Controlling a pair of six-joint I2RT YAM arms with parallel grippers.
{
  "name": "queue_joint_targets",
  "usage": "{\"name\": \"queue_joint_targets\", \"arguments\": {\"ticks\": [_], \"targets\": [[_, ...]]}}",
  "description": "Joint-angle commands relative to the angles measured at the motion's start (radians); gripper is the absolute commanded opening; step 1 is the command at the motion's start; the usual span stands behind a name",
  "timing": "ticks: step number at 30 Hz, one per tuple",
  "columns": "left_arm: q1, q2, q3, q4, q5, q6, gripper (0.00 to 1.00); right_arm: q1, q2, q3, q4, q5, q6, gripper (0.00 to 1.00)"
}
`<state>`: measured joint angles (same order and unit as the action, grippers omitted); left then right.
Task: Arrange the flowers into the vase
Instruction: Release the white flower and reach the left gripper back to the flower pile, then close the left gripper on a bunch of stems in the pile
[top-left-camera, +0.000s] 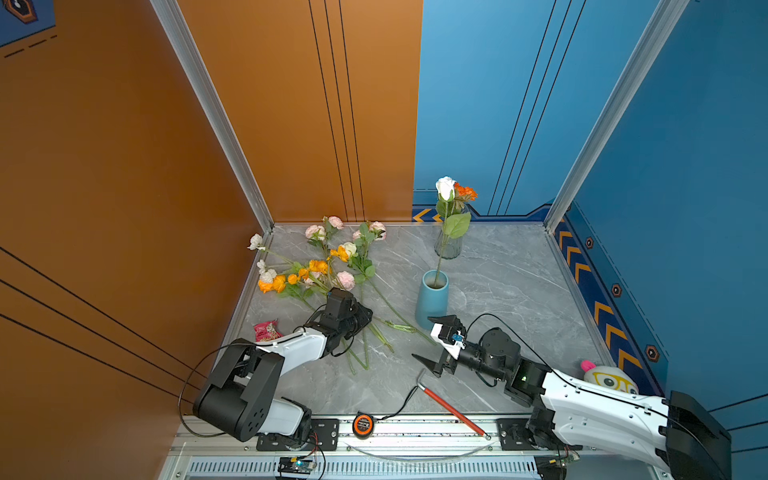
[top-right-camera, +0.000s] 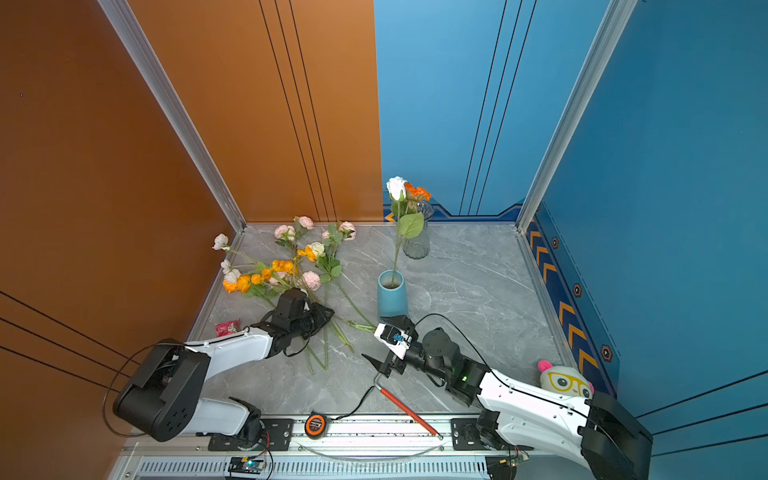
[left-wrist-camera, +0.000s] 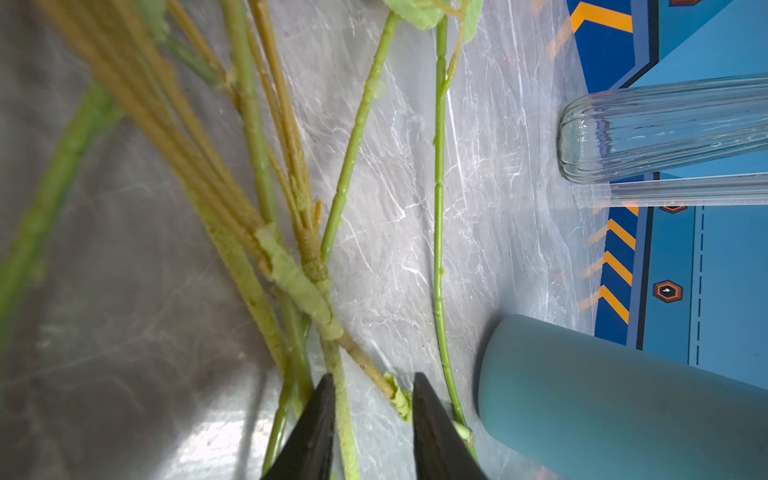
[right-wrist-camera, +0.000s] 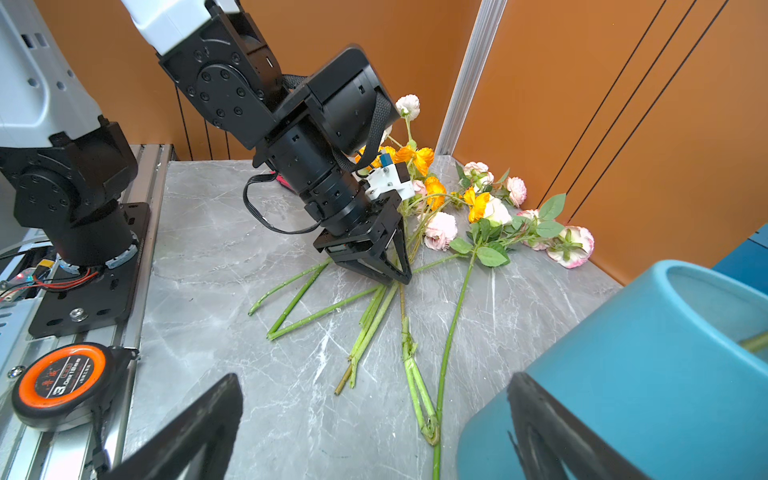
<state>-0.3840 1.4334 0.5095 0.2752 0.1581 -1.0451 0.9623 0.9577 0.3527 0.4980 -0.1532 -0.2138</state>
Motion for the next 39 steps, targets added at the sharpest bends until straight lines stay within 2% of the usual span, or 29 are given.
{"name": "queue_joint_targets", "arguments": {"ticks": [1,8,13,16,23,29,31,34,37,39], "targets": [[0.01,0.035,-0.012,0.069,-0.021,-0.007,0.35,0.003,0.013,0.028,-0.001,0.0,-0.014,1.0],[0.004,0.078,-0.018,0.075,-0.069,-0.056,0.35,0.002,0.016,0.029,-0.002,-0.002,-0.014,1.0],[0.007,0.093,-0.061,0.143,-0.118,-0.101,0.36,0.003,0.021,0.031,-0.001,-0.003,-0.015,1.0],[0.007,0.106,-0.075,0.181,-0.134,-0.119,0.24,0.003,0.027,0.032,-0.001,-0.005,-0.014,1.0],[0.001,0.073,-0.082,0.181,-0.115,-0.104,0.11,0.002,0.026,0.032,-0.002,-0.004,-0.016,1.0],[0.002,-0.001,-0.132,0.166,-0.106,-0.099,0.08,0.003,0.024,0.032,-0.002,-0.005,-0.016,1.0],[0.0,-0.026,-0.136,0.146,-0.099,-0.078,0.0,0.003,0.024,0.032,-0.004,-0.007,-0.015,1.0],[-0.005,-0.076,-0.12,0.062,-0.092,-0.033,0.0,0.003,0.025,0.033,-0.003,-0.008,-0.015,1.0],[-0.011,-0.139,-0.087,-0.076,-0.112,0.037,0.02,0.003,0.027,0.035,-0.005,-0.01,-0.014,1.0],[-0.012,-0.179,-0.068,-0.171,-0.137,0.077,0.0,0.002,0.036,0.041,-0.009,-0.004,-0.01,1.0]]}}
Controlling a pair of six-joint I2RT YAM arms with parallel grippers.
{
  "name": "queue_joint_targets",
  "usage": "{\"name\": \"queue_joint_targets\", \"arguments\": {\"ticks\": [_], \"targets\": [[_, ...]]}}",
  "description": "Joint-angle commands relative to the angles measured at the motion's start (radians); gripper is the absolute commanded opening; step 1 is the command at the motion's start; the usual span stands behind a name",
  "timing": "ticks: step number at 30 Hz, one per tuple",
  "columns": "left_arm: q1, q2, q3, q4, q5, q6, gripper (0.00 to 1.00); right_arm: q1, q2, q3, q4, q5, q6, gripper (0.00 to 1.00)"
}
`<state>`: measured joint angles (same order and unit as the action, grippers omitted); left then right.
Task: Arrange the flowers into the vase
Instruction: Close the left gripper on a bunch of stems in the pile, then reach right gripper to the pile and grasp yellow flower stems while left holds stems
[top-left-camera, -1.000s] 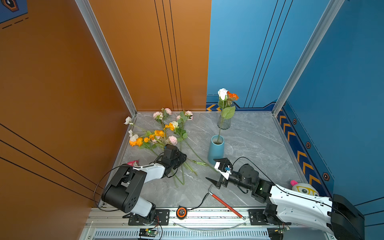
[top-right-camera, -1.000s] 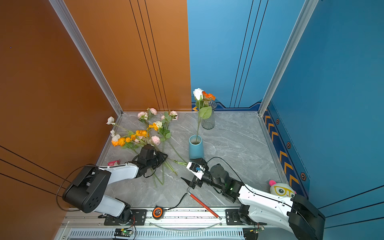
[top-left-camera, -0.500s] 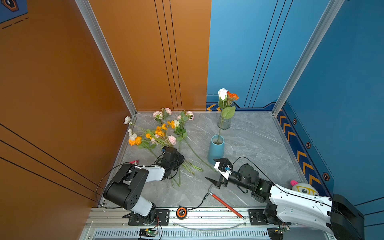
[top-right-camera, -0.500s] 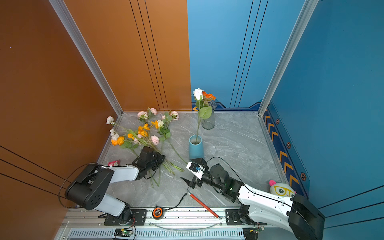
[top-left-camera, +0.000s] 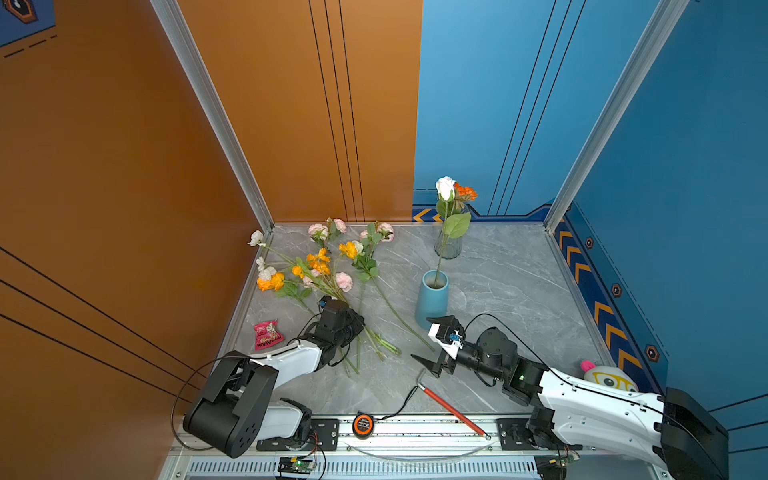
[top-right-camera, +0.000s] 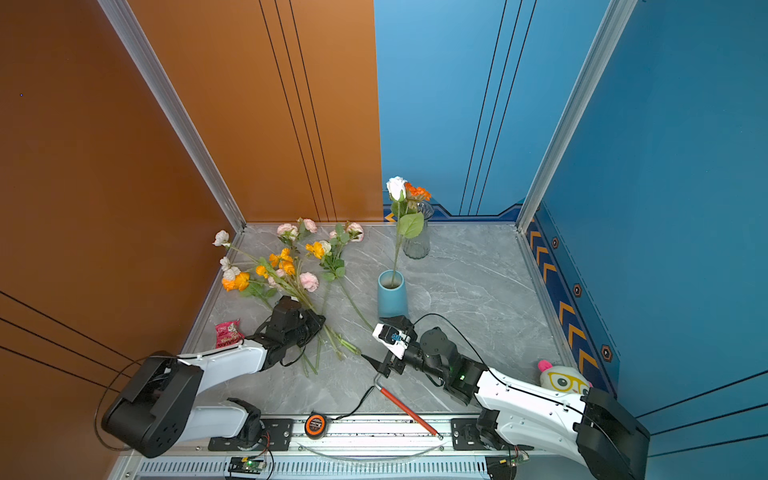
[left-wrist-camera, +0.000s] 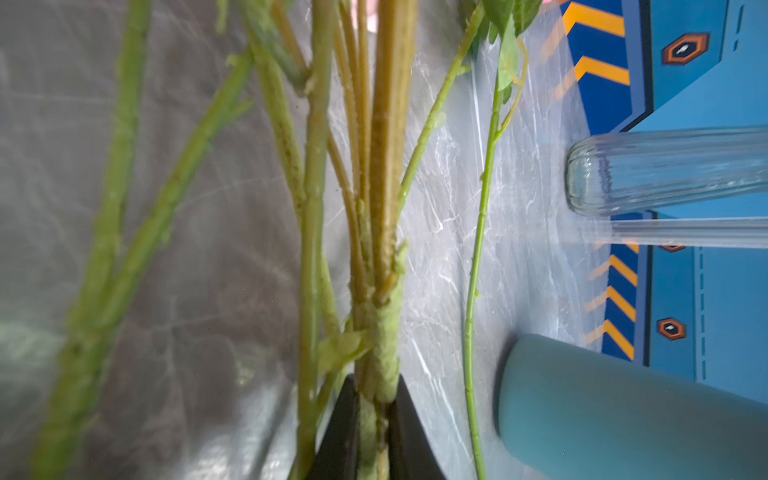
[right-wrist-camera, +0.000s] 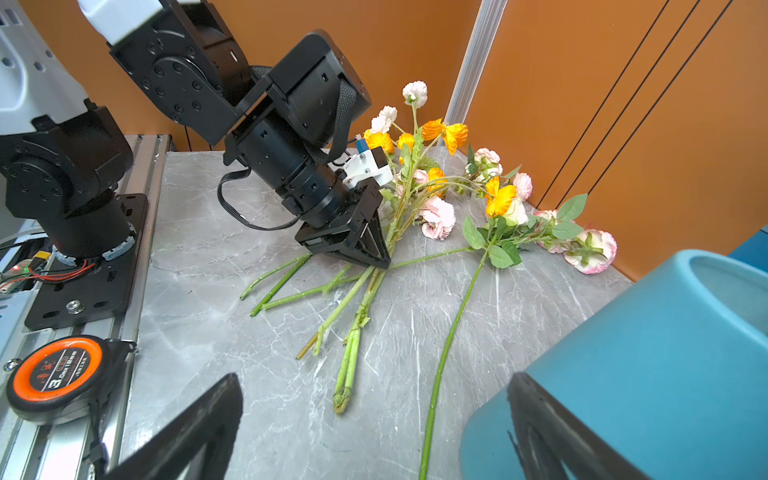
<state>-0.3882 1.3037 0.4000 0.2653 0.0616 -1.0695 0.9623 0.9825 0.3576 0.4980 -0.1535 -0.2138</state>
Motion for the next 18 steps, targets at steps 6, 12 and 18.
{"name": "queue_joint_targets", "arguments": {"ticks": [6,12,18], "targets": [[-0.009,-0.189,0.054,-0.283,-0.021,0.209,0.0,0.009,0.138,0.122,-0.03,-0.008,0.066,1.0],[0.011,-0.287,0.034,-0.268,0.071,0.293,0.0,0.015,0.336,0.304,-0.097,-0.061,0.189,0.93],[0.027,-0.439,-0.035,-0.205,0.102,0.279,0.0,0.034,0.539,0.46,-0.106,-0.131,0.309,0.75]]}}
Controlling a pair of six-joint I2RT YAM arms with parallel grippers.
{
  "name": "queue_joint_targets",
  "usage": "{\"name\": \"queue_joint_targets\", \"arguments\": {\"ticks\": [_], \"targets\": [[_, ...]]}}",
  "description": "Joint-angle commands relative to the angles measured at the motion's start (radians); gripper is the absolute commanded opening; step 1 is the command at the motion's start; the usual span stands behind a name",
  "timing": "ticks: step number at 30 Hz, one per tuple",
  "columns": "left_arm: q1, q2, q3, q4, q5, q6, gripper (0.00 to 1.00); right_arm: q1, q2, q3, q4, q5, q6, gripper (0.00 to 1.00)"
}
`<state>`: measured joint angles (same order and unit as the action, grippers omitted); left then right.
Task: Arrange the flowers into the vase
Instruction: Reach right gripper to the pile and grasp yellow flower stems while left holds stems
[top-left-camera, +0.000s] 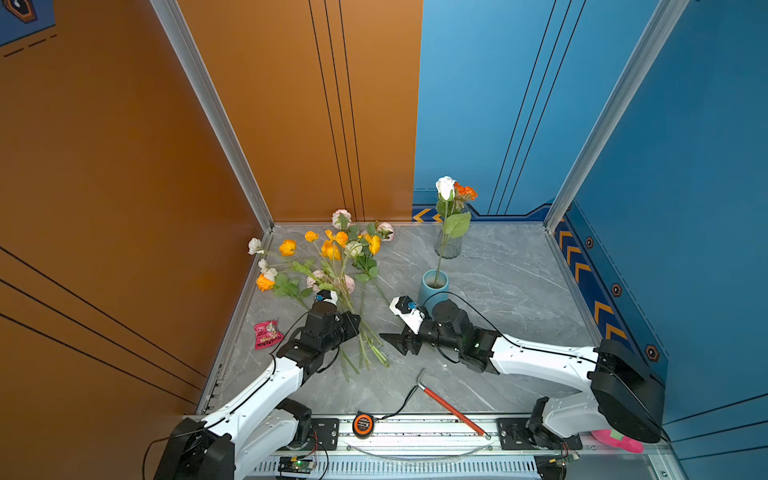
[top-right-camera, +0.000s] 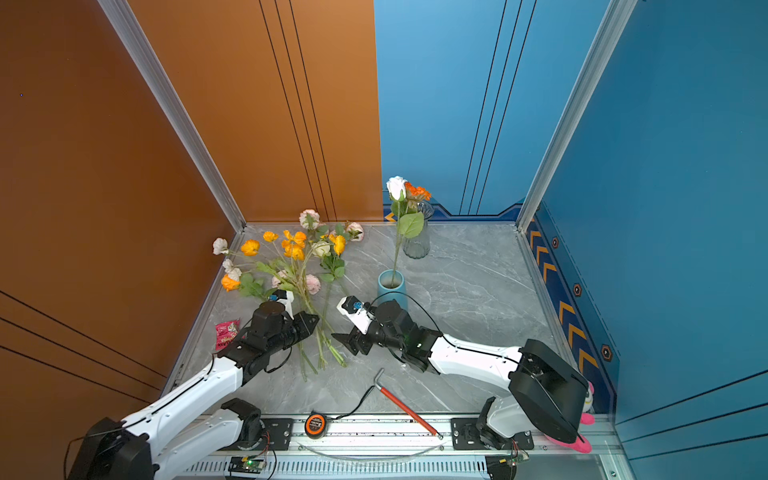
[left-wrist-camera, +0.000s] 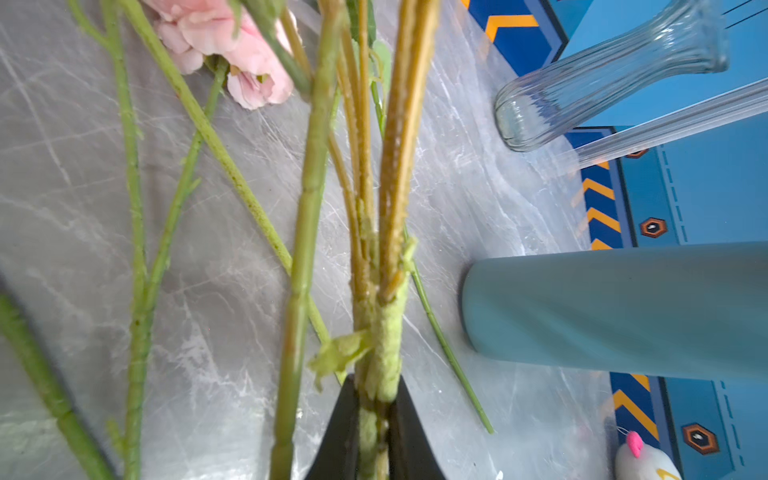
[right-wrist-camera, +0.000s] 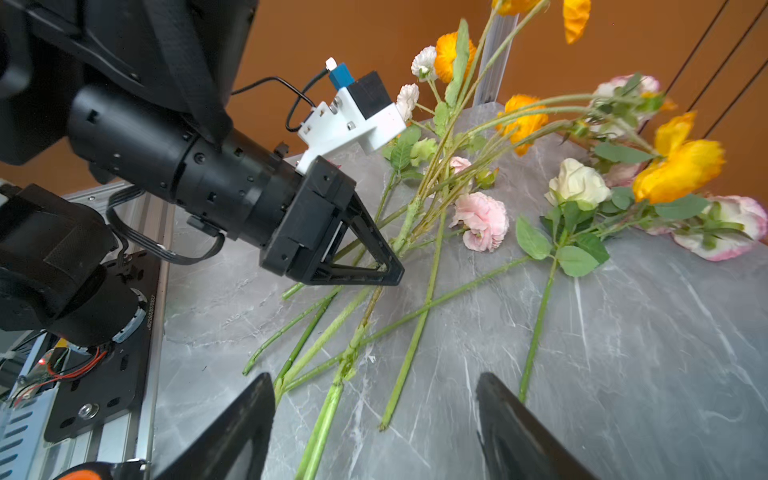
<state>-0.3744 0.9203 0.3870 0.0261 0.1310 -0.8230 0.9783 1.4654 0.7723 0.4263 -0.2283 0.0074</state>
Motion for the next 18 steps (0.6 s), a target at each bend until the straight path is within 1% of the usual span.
{"name": "queue_joint_targets", "arguments": {"ticks": [1,3,6,7,11,13,16,18], "targets": [[0.021,-0.08,-0.022,0.022,0.039,0.035,0.0,0.027,0.08,0.071,-0.041,-0.06,0.091,0.75],[0.039,-0.128,-0.022,0.003,0.052,0.037,0.0,0.041,0.122,0.124,-0.074,-0.057,0.093,0.71],[0.069,-0.179,-0.029,-0.003,0.092,0.029,0.0,0.044,0.187,0.194,-0.106,-0.064,0.1,0.58],[0.075,-0.191,-0.034,-0.004,0.103,0.027,0.0,0.044,0.206,0.209,-0.101,-0.07,0.104,0.56],[0.093,-0.224,-0.055,0.011,0.132,0.013,0.0,0.044,0.264,0.265,-0.106,-0.1,0.127,0.54],[0.102,-0.237,-0.066,0.026,0.146,0.003,0.0,0.044,0.29,0.297,-0.128,-0.114,0.129,0.51],[0.112,-0.252,-0.066,0.018,0.153,0.001,0.0,0.045,0.304,0.303,-0.118,-0.121,0.138,0.45],[0.121,-0.257,-0.065,0.014,0.16,0.005,0.0,0.044,0.304,0.295,-0.1,-0.122,0.142,0.45]]}}
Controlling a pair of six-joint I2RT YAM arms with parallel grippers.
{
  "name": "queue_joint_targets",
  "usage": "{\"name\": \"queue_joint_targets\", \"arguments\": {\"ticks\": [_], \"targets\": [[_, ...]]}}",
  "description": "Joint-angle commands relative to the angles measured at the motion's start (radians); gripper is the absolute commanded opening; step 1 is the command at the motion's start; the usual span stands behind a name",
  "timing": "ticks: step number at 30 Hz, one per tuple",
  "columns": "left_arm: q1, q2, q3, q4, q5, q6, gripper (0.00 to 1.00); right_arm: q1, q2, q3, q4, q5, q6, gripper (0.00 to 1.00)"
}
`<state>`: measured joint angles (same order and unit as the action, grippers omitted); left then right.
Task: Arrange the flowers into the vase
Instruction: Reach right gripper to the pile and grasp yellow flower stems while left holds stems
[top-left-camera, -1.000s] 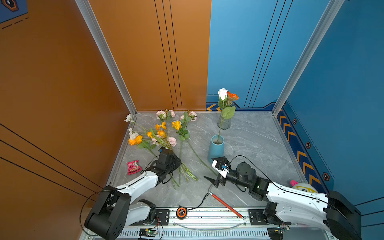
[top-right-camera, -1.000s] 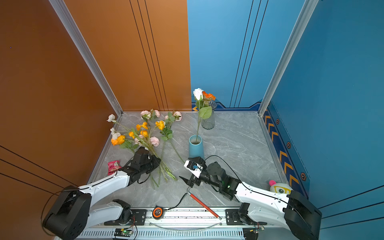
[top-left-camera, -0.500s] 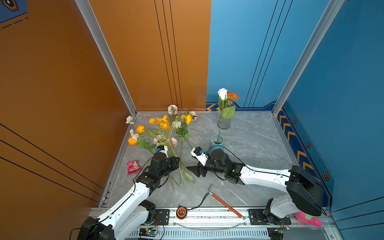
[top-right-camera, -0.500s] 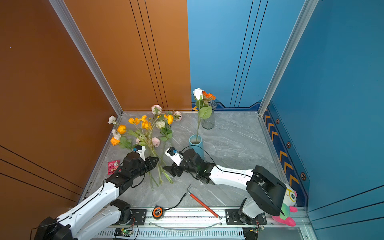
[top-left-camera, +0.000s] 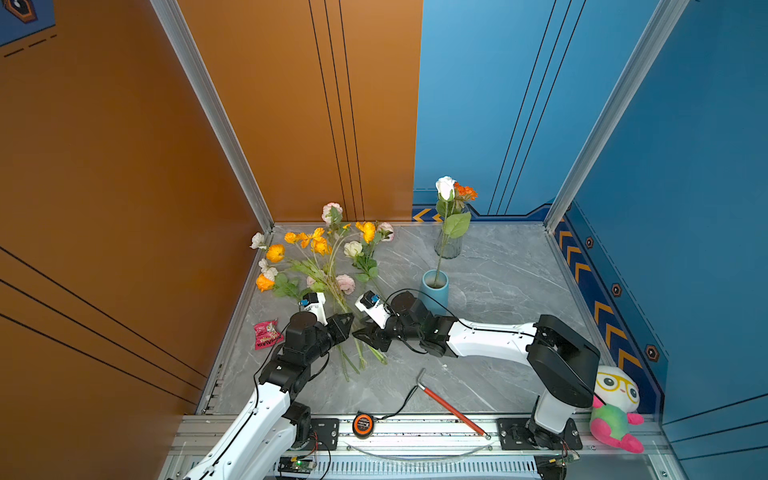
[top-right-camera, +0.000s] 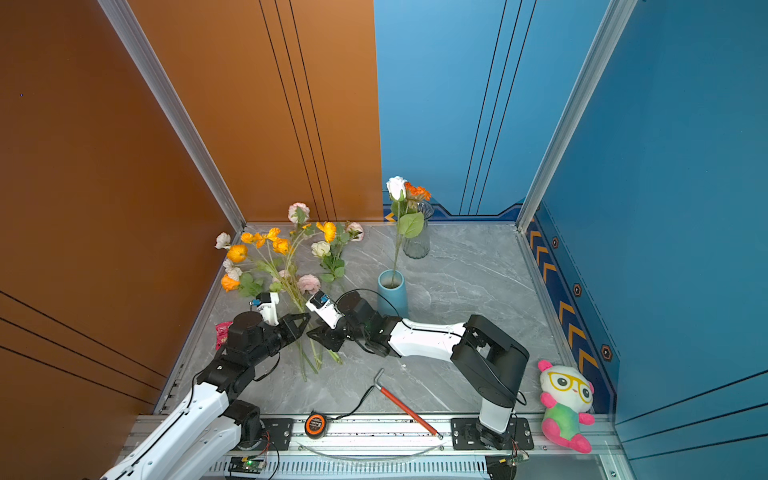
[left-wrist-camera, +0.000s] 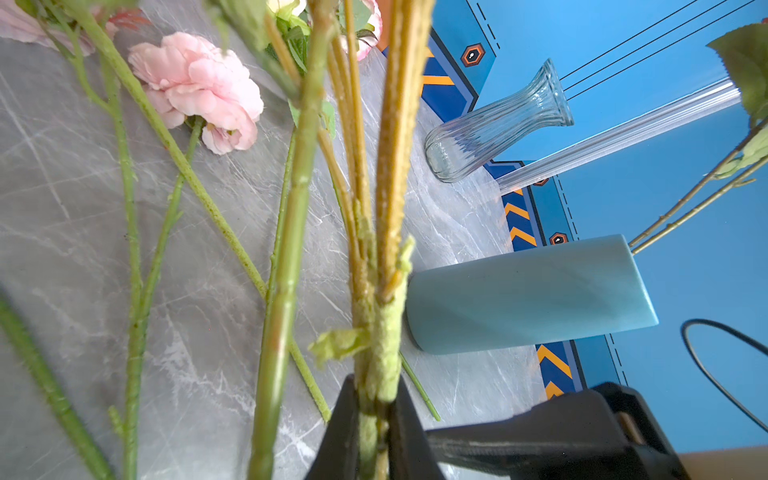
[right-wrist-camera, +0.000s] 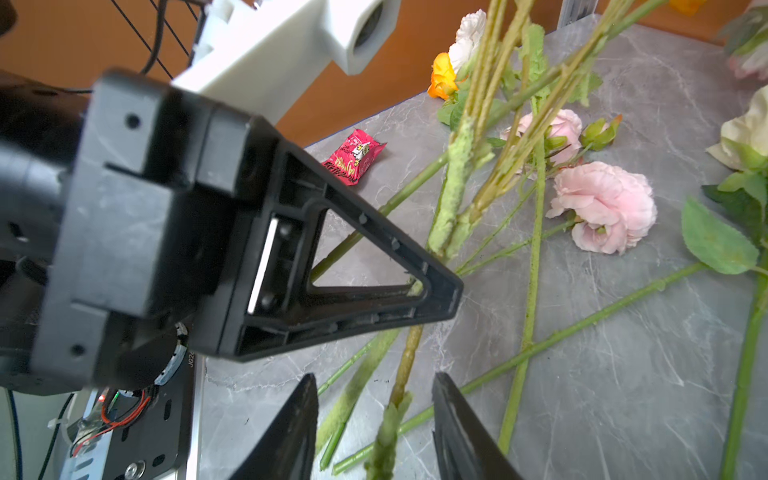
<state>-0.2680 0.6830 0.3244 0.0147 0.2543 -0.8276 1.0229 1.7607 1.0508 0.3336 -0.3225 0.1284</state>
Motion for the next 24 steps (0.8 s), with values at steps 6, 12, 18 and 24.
{"name": "queue_joint_targets", "arguments": {"ticks": [6,12,18,24], "targets": [[0.035,-0.022,0.0,0.027,0.061,0.004,0.0,-0.013,0.015,0.0,0.01,-0.022,0.035,0.42],[0.046,-0.029,-0.002,0.034,0.073,-0.008,0.0,-0.015,0.049,0.014,-0.002,-0.031,0.034,0.41],[0.059,-0.031,0.002,0.031,0.088,-0.013,0.0,-0.017,0.081,0.038,-0.002,-0.035,0.036,0.4],[0.071,-0.028,-0.008,0.025,0.081,-0.001,0.0,-0.019,0.087,0.072,-0.037,-0.066,0.022,0.0]]}}
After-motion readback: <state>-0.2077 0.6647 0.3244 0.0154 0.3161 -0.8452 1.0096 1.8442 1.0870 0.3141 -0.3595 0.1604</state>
